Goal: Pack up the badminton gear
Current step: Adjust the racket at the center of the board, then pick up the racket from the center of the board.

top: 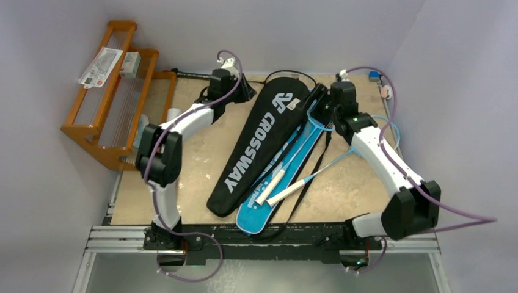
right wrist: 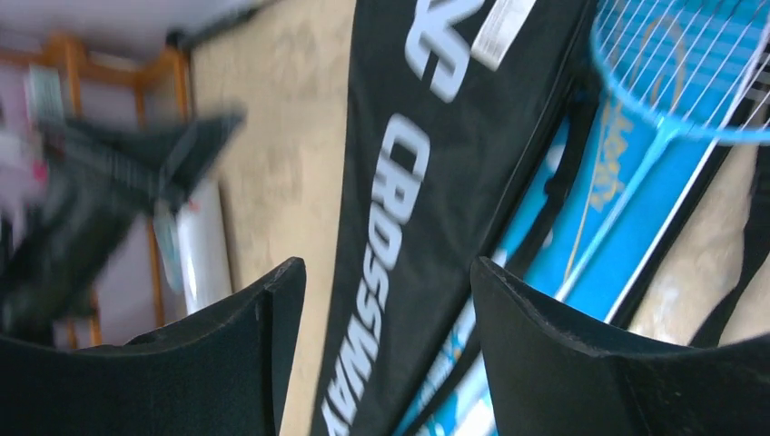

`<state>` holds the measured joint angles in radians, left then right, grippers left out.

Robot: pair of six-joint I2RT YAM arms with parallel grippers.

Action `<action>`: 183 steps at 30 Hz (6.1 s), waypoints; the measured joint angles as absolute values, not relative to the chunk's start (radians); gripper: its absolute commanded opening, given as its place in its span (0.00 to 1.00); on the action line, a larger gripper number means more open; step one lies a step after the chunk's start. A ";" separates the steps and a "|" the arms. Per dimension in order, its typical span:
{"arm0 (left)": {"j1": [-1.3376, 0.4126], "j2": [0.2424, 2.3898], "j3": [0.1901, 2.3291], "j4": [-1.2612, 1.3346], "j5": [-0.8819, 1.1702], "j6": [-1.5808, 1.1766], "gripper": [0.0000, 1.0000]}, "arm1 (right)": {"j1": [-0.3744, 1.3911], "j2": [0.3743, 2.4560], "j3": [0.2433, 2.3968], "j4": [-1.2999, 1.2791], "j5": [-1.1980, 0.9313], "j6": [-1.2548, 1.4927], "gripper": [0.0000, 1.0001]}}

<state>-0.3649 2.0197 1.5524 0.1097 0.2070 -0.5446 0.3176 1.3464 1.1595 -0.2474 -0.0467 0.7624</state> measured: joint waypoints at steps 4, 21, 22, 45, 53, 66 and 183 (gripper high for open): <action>-0.432 1.813 1.295 0.157 0.137 -0.556 0.31 | 0.236 1.480 1.252 -0.190 -0.014 0.807 0.66; -0.610 1.206 0.748 0.036 -0.033 -0.496 0.73 | 0.030 2.194 1.793 -0.115 -0.081 0.689 0.58; -0.609 1.184 0.723 0.034 -0.030 -0.496 0.73 | 0.020 2.230 1.839 -0.116 -0.093 0.680 0.57; -0.610 1.056 0.642 -0.093 0.011 -0.477 0.73 | -0.057 2.698 2.371 -0.073 -0.343 0.584 0.52; -0.610 1.086 0.661 -0.095 0.036 -0.467 0.72 | -0.025 2.656 2.314 -0.066 -0.277 0.529 0.51; -0.610 1.116 0.671 -0.095 0.072 -0.459 0.72 | -0.013 2.513 2.144 -0.192 -0.075 0.523 0.51; -0.610 1.161 0.653 0.092 0.150 -0.448 0.69 | -0.334 1.343 1.829 -0.184 -0.523 0.562 0.00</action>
